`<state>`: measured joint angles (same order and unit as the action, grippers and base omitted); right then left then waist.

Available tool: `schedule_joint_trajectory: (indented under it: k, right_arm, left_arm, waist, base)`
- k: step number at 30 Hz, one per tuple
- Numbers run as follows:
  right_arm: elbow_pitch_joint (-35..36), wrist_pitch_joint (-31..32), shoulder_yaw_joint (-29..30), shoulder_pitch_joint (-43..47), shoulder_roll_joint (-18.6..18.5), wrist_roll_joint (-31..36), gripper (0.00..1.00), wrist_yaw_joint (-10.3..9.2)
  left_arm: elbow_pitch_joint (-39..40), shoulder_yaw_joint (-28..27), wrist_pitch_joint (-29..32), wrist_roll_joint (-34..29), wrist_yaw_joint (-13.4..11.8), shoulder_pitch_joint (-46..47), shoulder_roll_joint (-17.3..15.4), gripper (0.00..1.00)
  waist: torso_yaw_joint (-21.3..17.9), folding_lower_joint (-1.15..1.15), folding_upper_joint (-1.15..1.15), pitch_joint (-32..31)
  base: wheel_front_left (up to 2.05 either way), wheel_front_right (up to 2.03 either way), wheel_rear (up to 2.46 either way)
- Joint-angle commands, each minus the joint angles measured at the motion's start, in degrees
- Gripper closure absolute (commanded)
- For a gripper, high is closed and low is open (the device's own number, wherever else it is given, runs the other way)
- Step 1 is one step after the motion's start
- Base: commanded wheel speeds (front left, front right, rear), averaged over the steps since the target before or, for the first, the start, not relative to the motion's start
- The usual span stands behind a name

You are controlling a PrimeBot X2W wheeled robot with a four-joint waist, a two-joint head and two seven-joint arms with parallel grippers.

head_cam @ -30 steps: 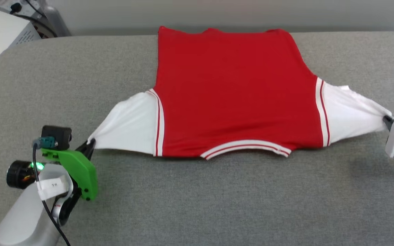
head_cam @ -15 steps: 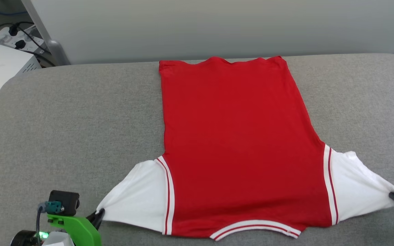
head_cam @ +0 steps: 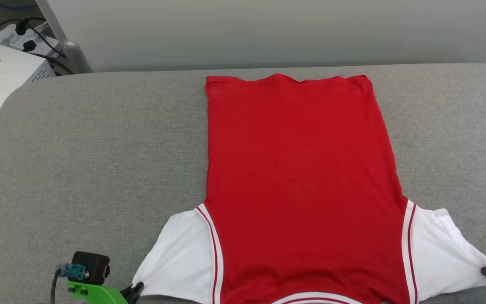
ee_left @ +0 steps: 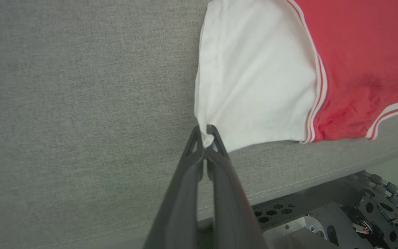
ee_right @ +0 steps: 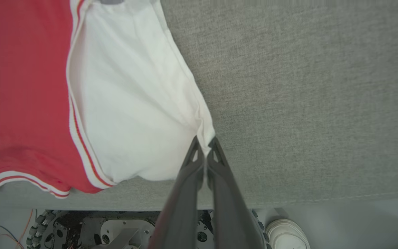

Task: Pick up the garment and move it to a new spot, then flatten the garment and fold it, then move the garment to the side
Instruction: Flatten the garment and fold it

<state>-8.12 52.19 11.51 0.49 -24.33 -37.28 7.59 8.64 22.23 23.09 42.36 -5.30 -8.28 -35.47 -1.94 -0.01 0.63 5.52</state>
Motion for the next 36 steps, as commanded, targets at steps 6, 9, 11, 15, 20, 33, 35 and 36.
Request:
schedule_joint_trajectory:
  k: [6, 9, 11, 15, 20, 33, 35, 36]
  right_arm:
    - [4.59, 2.86, 3.8, -2.55, 2.64, -1.24, 0.0, -0.1]
    - [8.08, 4.15, 4.69, -5.13, 2.69, -1.26, 0.0, -0.1]
    - [10.62, 5.12, 4.66, -7.72, 2.82, -1.38, 0.0, -0.1]
    - [14.54, 7.86, 4.45, -14.7, 2.72, -0.64, 0.0, -0.1]
    - [15.06, 12.28, 3.0, -25.8, 1.48, 2.89, 0.0, -0.1]
    - [-0.65, 18.35, 3.48, -52.35, -3.58, 16.47, 0.0, -0.1]
    - [-2.78, 18.87, 4.2, -55.2, -3.71, 18.14, 0.0, -0.1]
    - [-3.66, 19.05, 4.54, -56.32, -3.72, 18.88, 0.0, -0.1]
  left_arm:
    - [4.72, 0.18, 1.99, 3.14, 0.75, 1.37, 0.53, 1.0]
    - [7.31, 0.43, 3.12, 2.75, 0.7, 1.92, -0.29, 1.0]
    - [9.64, 0.63, 4.04, 2.62, 0.36, 2.37, -0.53, 1.0]
    - [15.22, 1.46, 6.84, 2.48, -0.3, 3.51, -1.1, 1.0]
    - [21.14, 2.69, 9.77, 0.4, -0.51, 6.08, -2.35, 1.0]
    - [26.34, 5.55, 9.88, -3.0, 1.3, 11.04, -1.02, 1.0]
    - [26.18, 5.85, 9.44, -3.14, 1.71, 11.43, -0.7, 1.0]
    - [26.06, 5.98, 9.22, -3.16, 1.93, 11.6, -0.53, 1.0]
  waist:
    - [2.23, 0.01, -0.63, 3.28]
    - [3.56, 0.01, -0.63, 5.65]
    - [4.48, 0.01, -0.63, 7.36]
    - [6.81, 0.01, -0.63, 11.38]
    - [10.43, 0.01, -0.63, 17.33]
    - [18.94, 0.01, -0.63, 29.44]
    - [19.85, 0.01, -0.63, 30.68]
    - [20.2, 0.01, -0.63, 31.11]
  base:
    - [0.0, 0.0, 0.0]
    - [0.0, 0.0, 0.0]
    - [0.0, 0.0, 0.0]
    - [0.0, 0.0, 0.0]
    - [0.0, 0.0, 0.0]
    - [0.0, 0.0, 0.0]
    - [0.0, 0.0, 0.0]
    - [0.0, 0.0, 0.0]
